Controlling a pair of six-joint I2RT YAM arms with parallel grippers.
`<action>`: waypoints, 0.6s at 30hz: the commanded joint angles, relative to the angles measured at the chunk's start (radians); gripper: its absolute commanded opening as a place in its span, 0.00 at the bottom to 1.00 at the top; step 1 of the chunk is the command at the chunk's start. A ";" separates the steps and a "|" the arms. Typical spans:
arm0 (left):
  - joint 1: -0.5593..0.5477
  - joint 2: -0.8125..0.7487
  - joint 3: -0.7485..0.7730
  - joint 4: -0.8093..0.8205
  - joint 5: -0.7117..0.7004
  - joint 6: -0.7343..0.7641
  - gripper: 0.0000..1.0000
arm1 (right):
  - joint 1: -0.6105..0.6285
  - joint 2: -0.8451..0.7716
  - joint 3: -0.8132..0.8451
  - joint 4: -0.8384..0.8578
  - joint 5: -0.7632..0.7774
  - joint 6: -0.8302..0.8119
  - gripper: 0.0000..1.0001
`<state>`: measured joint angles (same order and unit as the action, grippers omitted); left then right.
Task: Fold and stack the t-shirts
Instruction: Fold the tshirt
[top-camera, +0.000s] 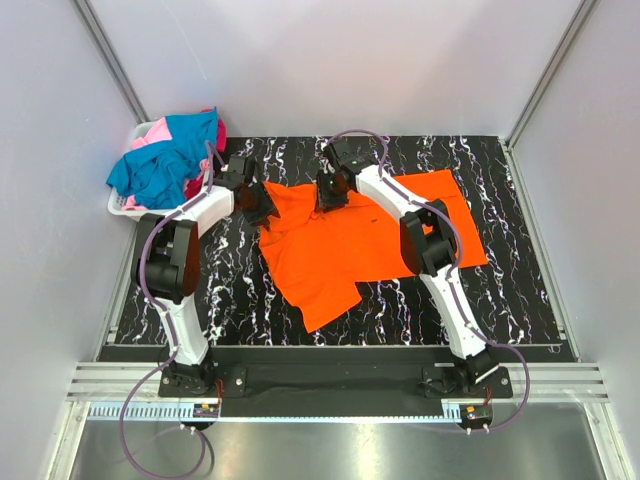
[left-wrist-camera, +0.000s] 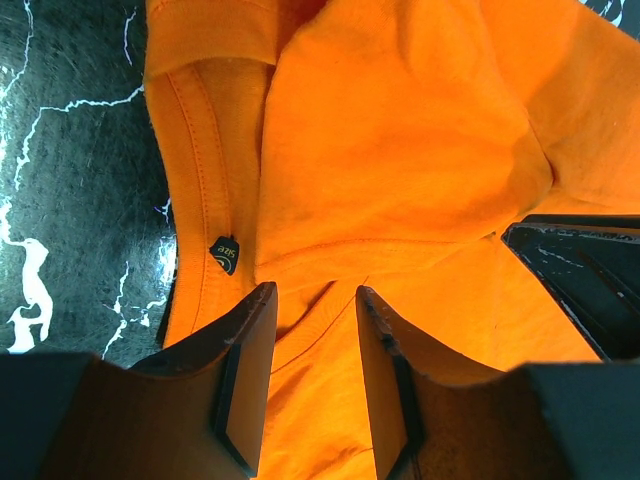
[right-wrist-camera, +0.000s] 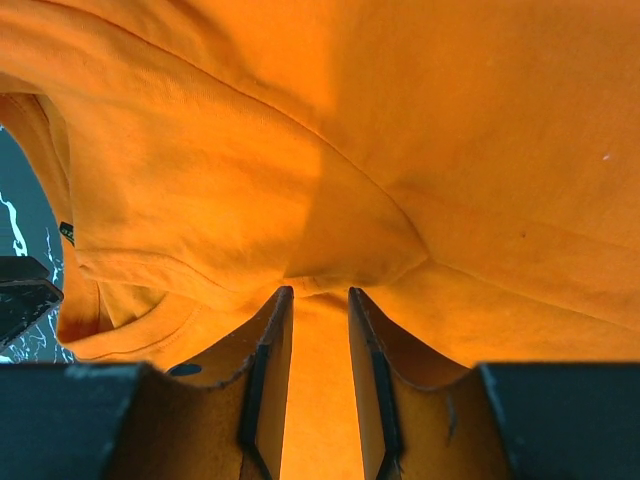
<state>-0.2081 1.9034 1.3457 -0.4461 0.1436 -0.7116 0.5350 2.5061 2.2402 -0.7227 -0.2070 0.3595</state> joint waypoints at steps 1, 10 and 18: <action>0.006 -0.052 -0.010 0.033 -0.018 0.008 0.42 | 0.005 0.023 0.047 0.009 -0.038 0.007 0.36; 0.007 -0.064 -0.022 0.030 -0.021 0.009 0.41 | 0.017 0.034 0.035 0.011 -0.040 0.010 0.36; 0.009 -0.079 -0.045 0.030 -0.030 0.017 0.41 | 0.019 0.074 0.082 0.008 -0.032 0.002 0.34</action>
<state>-0.2054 1.8881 1.3098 -0.4461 0.1356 -0.7082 0.5423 2.5572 2.2753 -0.7231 -0.2295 0.3630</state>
